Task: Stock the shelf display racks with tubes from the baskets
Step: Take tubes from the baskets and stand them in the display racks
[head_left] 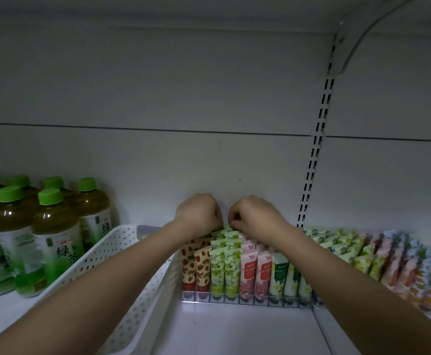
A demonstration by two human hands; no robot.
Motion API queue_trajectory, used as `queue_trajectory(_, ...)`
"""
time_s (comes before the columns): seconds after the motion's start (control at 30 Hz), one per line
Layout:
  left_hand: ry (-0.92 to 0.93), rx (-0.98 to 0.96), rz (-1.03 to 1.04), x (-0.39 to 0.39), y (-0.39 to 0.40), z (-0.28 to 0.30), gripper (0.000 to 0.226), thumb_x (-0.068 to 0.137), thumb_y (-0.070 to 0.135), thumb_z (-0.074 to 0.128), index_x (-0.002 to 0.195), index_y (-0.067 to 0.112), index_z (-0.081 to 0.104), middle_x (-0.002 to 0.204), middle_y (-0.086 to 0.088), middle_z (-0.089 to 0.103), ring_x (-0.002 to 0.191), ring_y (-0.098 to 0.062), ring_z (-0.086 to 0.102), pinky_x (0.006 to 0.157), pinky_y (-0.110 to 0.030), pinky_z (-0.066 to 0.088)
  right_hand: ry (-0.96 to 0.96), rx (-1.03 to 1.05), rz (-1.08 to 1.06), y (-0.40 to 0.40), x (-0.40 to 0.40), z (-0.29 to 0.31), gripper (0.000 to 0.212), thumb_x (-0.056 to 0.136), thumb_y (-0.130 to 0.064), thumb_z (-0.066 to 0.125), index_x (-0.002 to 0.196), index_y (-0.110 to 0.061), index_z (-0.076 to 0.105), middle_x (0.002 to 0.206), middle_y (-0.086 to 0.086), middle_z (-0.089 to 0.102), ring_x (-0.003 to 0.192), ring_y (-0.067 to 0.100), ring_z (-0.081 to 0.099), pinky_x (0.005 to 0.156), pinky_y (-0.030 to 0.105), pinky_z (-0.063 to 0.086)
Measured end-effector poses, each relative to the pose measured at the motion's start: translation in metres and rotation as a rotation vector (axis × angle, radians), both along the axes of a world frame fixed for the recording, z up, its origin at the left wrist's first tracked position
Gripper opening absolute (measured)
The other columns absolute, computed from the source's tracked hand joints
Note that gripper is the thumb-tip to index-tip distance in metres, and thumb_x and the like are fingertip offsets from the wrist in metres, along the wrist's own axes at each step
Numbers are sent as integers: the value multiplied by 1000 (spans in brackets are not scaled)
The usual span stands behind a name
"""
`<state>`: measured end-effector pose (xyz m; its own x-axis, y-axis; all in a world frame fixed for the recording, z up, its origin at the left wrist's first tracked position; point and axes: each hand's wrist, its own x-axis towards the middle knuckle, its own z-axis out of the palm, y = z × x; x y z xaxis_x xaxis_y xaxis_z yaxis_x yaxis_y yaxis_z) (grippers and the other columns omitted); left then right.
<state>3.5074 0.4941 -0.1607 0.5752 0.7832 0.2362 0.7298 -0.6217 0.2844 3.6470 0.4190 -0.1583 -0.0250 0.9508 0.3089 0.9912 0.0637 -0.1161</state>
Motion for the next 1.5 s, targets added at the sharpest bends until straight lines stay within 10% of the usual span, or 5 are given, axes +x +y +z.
queue_trajectory(0.27, -135, -136, -79, -20, 3, 12, 14, 84, 25, 67, 84, 18, 79, 81, 3, 74, 77, -12, 67, 76, -34, 57, 125, 54, 21, -4, 5, 1, 14, 91, -22, 62, 94, -21, 76, 91, -4, 74, 79, 14, 65, 77, 33, 54)
queue_trajectory(0.5, -323, -152, -169, -61, -12, 28, 9, 85, 21, 70, 88, 25, 77, 77, 19, 71, 58, 10, 61, 46, -5, 40, 367, 153, 51, -20, 12, 18, 13, 92, -21, 64, 97, -19, 76, 92, -10, 70, 79, -1, 62, 75, 16, 48)
queue_trajectory(0.73, -130, -97, -237, -77, -32, 15, 9, 81, 23, 74, 85, 30, 79, 78, 22, 72, 73, 12, 62, 62, -4, 45, 361, -7, 173, -33, -20, 16, 8, 90, -25, 68, 92, -24, 76, 84, -17, 69, 66, -16, 58, 53, 3, 41)
queue_trajectory(0.97, -26, -29, -180, -89, -36, 3, 10, 81, 25, 74, 84, 35, 76, 75, 25, 66, 74, 12, 59, 61, -4, 40, 216, -117, 214, -38, -46, 9, 5, 85, -33, 72, 90, -31, 74, 87, -21, 66, 79, 2, 63, 74, 32, 56)
queue_trajectory(1.5, 6, -7, -107, -94, -34, -2, 6, 77, 28, 80, 82, 30, 77, 80, 19, 71, 74, 3, 62, 76, -28, 54, 166, -72, 153, -28, -62, -1, 4, 82, -25, 75, 78, -25, 73, 78, -13, 68, 75, 7, 64, 71, 35, 56)
